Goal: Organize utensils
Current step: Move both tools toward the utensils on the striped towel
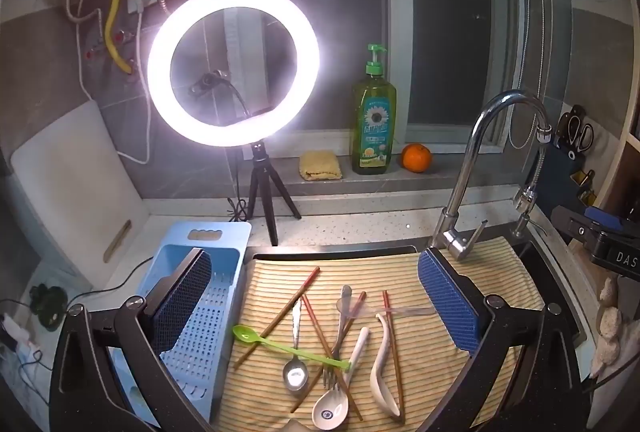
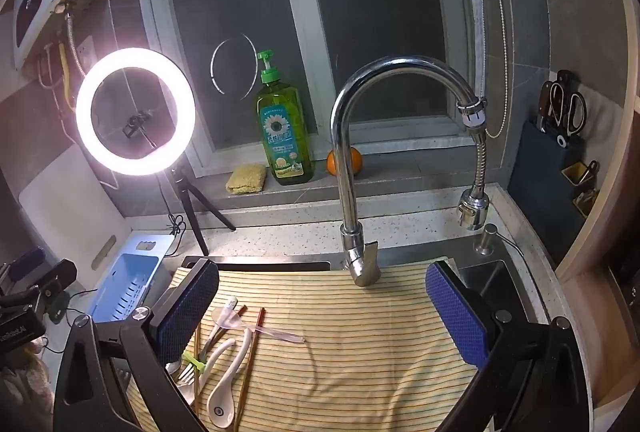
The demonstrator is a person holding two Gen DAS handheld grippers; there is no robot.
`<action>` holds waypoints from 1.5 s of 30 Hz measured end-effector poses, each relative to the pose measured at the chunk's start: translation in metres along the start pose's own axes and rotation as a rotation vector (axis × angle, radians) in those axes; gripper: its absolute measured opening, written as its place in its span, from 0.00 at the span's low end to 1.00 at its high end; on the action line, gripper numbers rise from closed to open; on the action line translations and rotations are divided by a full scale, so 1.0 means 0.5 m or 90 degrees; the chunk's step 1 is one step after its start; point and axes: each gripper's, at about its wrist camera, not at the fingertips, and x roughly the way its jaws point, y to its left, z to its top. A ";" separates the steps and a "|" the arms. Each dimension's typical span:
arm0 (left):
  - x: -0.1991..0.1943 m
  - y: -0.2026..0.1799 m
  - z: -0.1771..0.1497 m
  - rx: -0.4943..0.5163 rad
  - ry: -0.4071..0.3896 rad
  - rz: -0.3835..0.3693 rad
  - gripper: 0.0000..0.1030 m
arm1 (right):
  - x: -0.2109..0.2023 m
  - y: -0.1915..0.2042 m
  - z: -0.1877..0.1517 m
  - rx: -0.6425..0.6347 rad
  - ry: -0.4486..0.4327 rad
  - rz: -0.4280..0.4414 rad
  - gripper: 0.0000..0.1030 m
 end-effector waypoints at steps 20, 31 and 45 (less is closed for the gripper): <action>0.019 0.002 -0.006 0.001 0.008 -0.001 0.99 | 0.034 0.001 0.001 0.007 0.021 0.005 0.99; 0.044 0.017 -0.010 0.007 0.022 0.005 0.99 | 0.067 0.002 -0.003 0.015 0.045 0.012 0.99; 0.081 0.069 -0.039 -0.044 0.080 -0.004 0.99 | 0.124 0.021 -0.028 0.016 0.095 0.035 0.99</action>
